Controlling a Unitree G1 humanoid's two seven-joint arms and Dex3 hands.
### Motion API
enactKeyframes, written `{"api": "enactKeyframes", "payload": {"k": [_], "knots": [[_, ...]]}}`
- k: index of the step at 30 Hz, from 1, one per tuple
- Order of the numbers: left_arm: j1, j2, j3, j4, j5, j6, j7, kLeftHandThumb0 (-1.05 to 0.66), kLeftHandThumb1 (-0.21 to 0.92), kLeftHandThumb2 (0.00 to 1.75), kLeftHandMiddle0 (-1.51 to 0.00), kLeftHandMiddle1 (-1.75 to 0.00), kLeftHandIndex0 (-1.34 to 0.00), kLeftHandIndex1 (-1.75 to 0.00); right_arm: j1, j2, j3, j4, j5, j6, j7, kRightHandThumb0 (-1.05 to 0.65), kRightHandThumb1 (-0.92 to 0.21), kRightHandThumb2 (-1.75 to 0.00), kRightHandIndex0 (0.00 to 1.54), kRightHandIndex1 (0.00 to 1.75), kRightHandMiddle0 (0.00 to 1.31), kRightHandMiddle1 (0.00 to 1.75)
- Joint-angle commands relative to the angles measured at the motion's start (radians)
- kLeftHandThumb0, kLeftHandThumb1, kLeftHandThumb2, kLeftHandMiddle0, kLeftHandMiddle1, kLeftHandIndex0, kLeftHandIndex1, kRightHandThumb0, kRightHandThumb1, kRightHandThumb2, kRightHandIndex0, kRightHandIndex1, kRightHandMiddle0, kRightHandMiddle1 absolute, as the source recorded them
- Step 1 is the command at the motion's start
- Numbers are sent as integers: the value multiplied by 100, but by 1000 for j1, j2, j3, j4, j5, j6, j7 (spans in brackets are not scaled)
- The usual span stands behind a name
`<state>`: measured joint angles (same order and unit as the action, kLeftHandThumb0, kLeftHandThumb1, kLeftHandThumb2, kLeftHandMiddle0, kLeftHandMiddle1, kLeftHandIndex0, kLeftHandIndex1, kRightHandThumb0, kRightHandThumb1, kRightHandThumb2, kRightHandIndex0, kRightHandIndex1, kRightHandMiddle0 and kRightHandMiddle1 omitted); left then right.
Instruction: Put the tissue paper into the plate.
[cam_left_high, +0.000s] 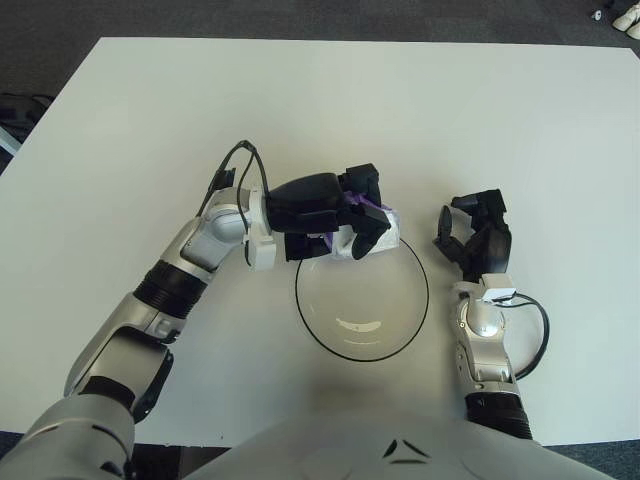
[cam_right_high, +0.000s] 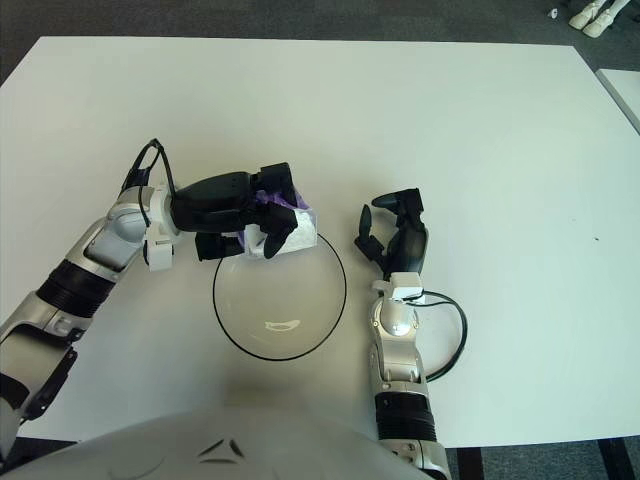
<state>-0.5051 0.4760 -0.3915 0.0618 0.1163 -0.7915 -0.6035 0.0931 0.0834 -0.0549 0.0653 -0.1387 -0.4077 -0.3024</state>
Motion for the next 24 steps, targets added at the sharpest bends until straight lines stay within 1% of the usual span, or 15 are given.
{"api": "enactKeyframes", "payload": {"k": [1, 2, 4, 5, 6, 7, 8, 10, 11, 12, 13, 15, 16, 18, 24], "knots": [[16, 30, 2, -11, -45, 31, -53, -1, 36, 123, -54, -175, -45, -164, 85, -3, -7, 101, -5, 50, 4, -38, -67, -88, 51, 130, 34, 175], [14, 46, 3, -11, -74, 35, -76, -1, 39, 120, -51, -175, -44, -164, 86, -3, -7, 98, -7, 58, 3, -38, -67, -88, 51, 130, 34, 175], [12, 68, 2, -13, -116, 43, -114, -1, 56, 98, -42, -175, -34, -159, 87, -4, -9, 96, -7, 69, 2, -38, -67, -88, 52, 130, 34, 175], [11, 74, 1, -15, -132, 48, -130, -16, 60, 96, -34, -175, -27, -161, 87, -4, -9, 97, -7, 72, 2, -38, -67, -88, 52, 130, 34, 175], [11, 76, 1, -16, -140, 51, -140, -38, 63, 97, -22, -175, -17, -163, 87, -4, -10, 97, -6, 73, 2, -38, -67, -88, 52, 131, 34, 175], [9, 78, 1, -18, -156, 55, -154, -53, 66, 97, -14, -175, -11, -165, 87, -4, -11, 97, -5, 76, 1, -38, -67, -88, 52, 131, 34, 175], [6, 80, 1, -18, -171, 57, -167, -64, 68, 96, -9, -162, -7, -158, 86, -3, -12, 97, -4, 80, 0, -38, -67, -87, 53, 131, 34, 175], [1, 74, 2, -13, -194, 50, -183, -74, 73, 92, -4, -134, -4, -143, 84, -1, -14, 100, -3, 83, -3, -38, -67, -87, 53, 132, 34, 175], [-1, 68, 4, -9, -200, 44, -186, -79, 77, 87, -3, -106, -2, -125, 83, 0, -15, 101, -3, 83, -5, -39, -66, -89, 53, 133, 35, 175], [-3, 60, 7, 0, -206, 30, -188, -81, 80, 84, -2, -95, -2, -118, 81, 2, -16, 105, -2, 79, -8, -39, -65, -90, 54, 133, 35, 175], [-5, 54, 10, 6, -210, 21, -190, -84, 84, 79, -1, -76, -1, -104, 79, 3, -18, 108, -2, 76, -10, -39, -63, -92, 54, 134, 36, 175], [-7, 42, 18, 26, -216, -7, -190, -87, 89, 74, -1, -51, 0, -83, 74, 6, -20, 117, 2, 63, -14, -40, -60, -97, 54, 136, 39, 175], [-4, 35, 24, 40, -215, -27, -186, -88, 89, 74, 0, -46, 0, -79, 72, 9, -22, 123, 5, 53, -16, -40, -59, -98, 54, 136, 39, 175], [-2, 26, 31, 59, -214, -52, -183, -92, 91, 75, 0, -28, 0, -60, 68, 11, -23, 130, 9, 43, -17, -41, -54, -105, 54, 137, 43, 175], [16, 5, 54, 91, -213, -108, -165, -96, 92, 81, 0, -14, 0, -36, 57, 12, -32, 156, 24, 23, -17, -43, -45, -116, 55, 139, 50, 175]]}}
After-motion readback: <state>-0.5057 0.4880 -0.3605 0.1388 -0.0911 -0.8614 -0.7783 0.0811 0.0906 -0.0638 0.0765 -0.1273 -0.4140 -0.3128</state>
